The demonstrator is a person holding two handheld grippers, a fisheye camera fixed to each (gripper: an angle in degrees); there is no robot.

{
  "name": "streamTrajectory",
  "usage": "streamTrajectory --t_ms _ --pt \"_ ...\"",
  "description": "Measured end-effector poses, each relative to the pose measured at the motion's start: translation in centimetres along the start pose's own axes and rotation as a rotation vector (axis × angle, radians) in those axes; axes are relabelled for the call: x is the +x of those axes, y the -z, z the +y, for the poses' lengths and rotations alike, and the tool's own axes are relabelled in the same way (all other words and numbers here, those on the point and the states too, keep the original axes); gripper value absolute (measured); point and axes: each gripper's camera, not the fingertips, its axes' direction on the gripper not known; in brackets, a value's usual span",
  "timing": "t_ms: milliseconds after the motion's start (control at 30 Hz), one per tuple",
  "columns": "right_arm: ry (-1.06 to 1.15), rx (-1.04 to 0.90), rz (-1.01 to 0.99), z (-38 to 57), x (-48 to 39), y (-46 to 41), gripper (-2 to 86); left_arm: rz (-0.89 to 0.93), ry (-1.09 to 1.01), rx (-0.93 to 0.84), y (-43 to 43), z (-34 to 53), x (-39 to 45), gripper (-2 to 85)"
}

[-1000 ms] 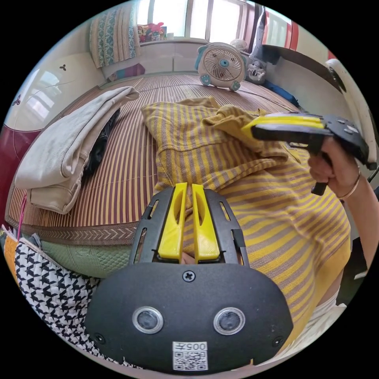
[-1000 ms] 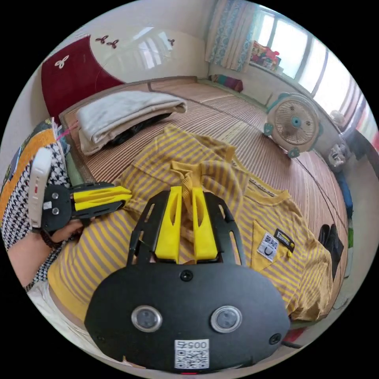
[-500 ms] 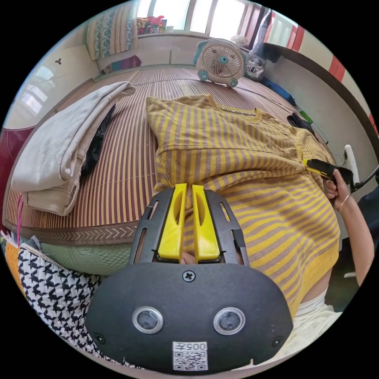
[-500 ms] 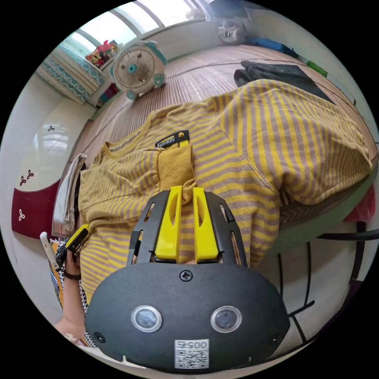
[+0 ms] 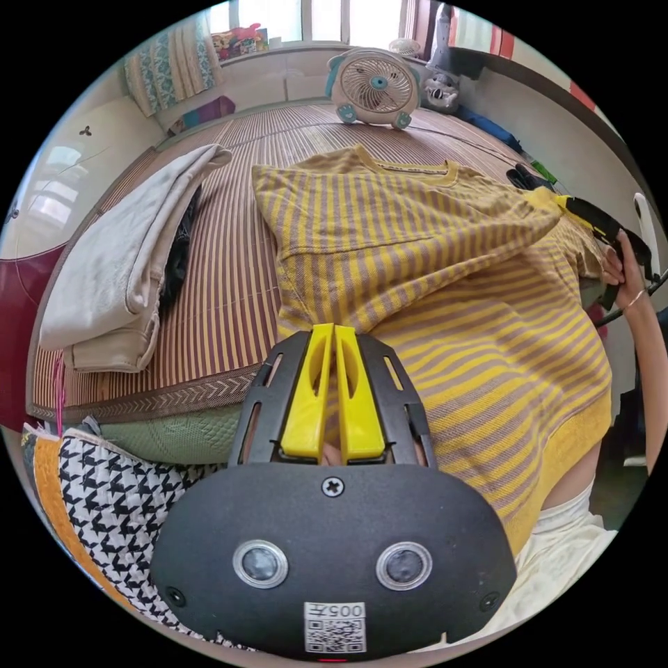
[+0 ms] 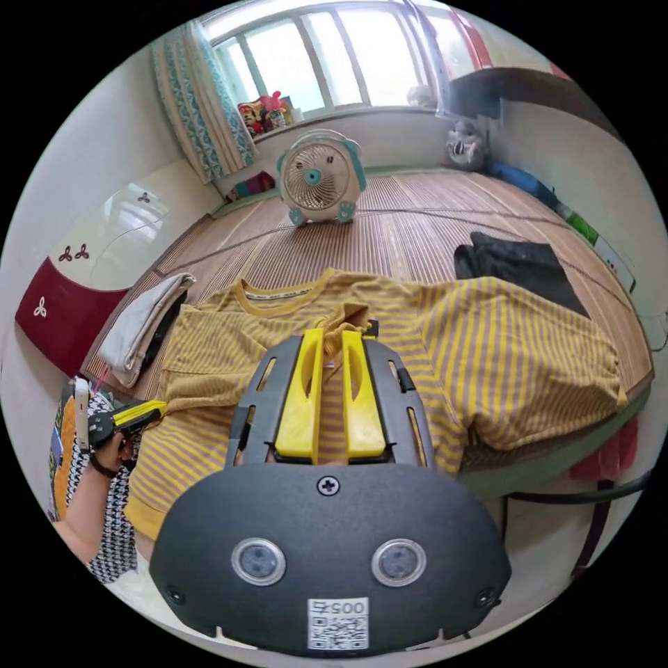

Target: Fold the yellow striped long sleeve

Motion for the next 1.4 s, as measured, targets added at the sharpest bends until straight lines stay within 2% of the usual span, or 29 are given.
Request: streamTrajectory --t_ms 100,200,333,500,633,767,900,1033,1167,1400 --pt "-0.003 -0.058 0.075 1.7 1.5 -1.6 2.0 0.02 0.01 0.0 0.9 0.6 0.0 0.0" --pt "-0.046 -0.226 0.309 4.7 4.4 -5.3 0.9 0.084 -0.005 0.044 3.6 0.7 0.7 0.0" --pt "-0.01 -0.14 0.251 7.5 7.0 -2.2 4.7 0.108 -0.095 0.206 8.2 -1.1 4.3 1.9" --pt "-0.062 -0.042 0.352 7.6 11.1 3.3 6.9 0.197 -0.183 0.248 6.2 -5.6 10.3 4.2" --pt "-0.206 -0.014 0.476 5.0 17.2 7.6 8.0 0.293 -0.201 0.197 2.2 -8.4 15.5 4.4" --pt "-0.398 -0.047 0.56 2.0 25.0 9.7 9.8 0.277 -0.267 0.201 -0.1 -8.4 18.9 4.8" --pt "-0.587 -0.141 0.55 -0.2 32.4 9.9 10.8 0.243 -0.316 0.118 -3.1 -7.7 19.3 5.1" --pt "-0.737 -0.195 0.611 -1.1 39.2 10.0 11.1 0.304 -0.294 0.112 -3.6 -7.8 18.8 5.2" --pt "-0.908 -0.205 0.564 -0.1 44.8 10.4 11.1 0.257 -0.319 0.096 -4.0 -7.7 20.2 5.2" --pt "-1.003 -0.241 0.577 1.6 49.1 9.4 10.5 0.174 -0.385 0.102 -3.7 -7.2 22.4 5.0"
